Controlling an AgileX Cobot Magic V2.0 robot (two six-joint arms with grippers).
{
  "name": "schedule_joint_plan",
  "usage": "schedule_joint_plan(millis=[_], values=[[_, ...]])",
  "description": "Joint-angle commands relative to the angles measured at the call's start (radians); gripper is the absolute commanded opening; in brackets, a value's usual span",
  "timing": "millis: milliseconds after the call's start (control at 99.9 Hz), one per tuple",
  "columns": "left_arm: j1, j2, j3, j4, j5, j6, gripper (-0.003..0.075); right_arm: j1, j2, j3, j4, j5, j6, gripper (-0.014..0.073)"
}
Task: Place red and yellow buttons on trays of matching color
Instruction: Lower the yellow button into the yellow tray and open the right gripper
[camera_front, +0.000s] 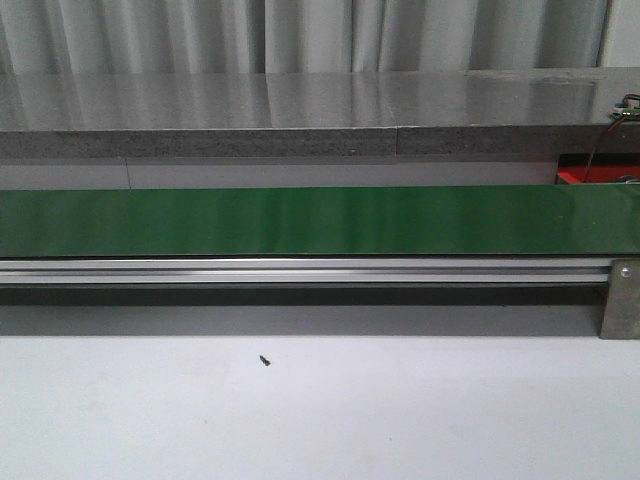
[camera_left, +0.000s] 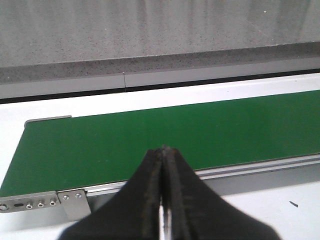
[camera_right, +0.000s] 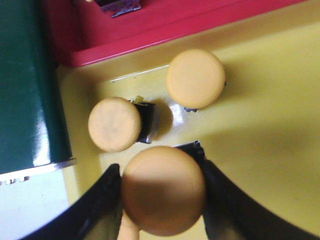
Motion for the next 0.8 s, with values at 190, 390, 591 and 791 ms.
schedule_joint_plan(millis=[190,390,591,791], values=[[-0.01,0.006,-0.026,-0.015,-0.076,0.001,-0.002,-0.013,0.075,-0.021,0.016,-0.078,-0.014,0.0166],[-0.01,0.006,-0.026,-0.015,-0.076,0.001,-0.002,-0.013,0.129,-0.019,0.013,-0.068,-0.014,0.0176],[-0.01,0.006,-0.026,-0.015,-0.076,0.001,-0.002,-0.013,0.13,-0.019,0.012,-0.07,-0.007,0.0375],[-0.01,0.006,-0.026,-0.015,-0.076,0.001,-0.002,-0.013,0.101,-0.025,0.012,-0.053,0.013,0.045]])
